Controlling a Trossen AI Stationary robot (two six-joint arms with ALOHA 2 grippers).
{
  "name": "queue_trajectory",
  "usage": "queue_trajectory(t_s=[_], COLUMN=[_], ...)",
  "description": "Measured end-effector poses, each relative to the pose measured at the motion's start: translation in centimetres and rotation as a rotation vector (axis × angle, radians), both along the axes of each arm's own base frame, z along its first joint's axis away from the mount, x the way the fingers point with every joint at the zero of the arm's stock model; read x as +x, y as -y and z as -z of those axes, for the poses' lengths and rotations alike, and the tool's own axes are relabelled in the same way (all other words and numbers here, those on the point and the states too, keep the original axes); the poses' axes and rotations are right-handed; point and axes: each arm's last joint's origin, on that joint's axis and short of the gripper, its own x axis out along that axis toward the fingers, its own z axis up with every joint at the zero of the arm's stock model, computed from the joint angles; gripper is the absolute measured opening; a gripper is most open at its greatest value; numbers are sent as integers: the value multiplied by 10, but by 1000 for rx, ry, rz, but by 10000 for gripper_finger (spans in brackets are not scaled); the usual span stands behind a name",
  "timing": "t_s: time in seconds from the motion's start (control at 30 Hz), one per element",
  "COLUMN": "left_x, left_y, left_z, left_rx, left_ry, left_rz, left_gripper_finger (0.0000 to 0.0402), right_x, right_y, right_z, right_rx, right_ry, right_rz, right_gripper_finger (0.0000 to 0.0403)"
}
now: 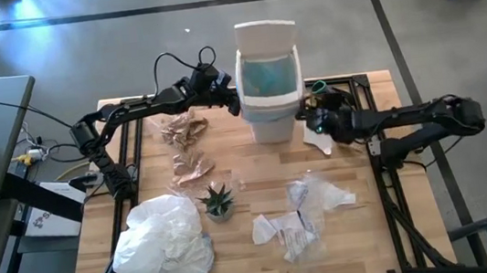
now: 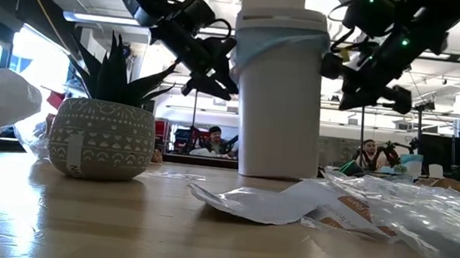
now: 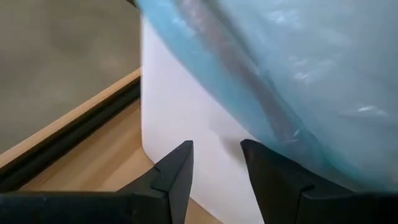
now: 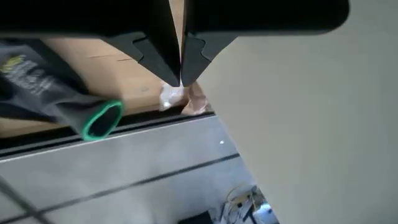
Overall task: Place trash/remove bag and relplace
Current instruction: Move the trash bin to the center of the table
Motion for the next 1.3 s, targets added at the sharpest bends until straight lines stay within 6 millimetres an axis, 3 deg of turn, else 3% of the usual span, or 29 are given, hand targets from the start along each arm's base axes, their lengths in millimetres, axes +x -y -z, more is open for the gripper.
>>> queue_trajectory(t_s=[0.23, 0.6, 0.93, 1.3], left_x=[-1, -9, -21, -32], left_y=[2, 18, 51, 90], left_z=[-3, -11, -31, -36], left_rx=[-10, 16, 69, 110], left_ry=[22, -75, -166, -343], left_rz=[75, 139, 186, 218], left_gripper_finger=[132, 132, 132, 132], right_x=[6, 16, 26, 36], right_y=[4, -21, -43, -73], right_z=[-1, 0, -12, -32], right_rx=[95, 221, 226, 239], right_ry=[59, 132, 189, 274], right_rz=[-132, -313, -431, -546], right_gripper_finger=[0, 0, 0, 0])
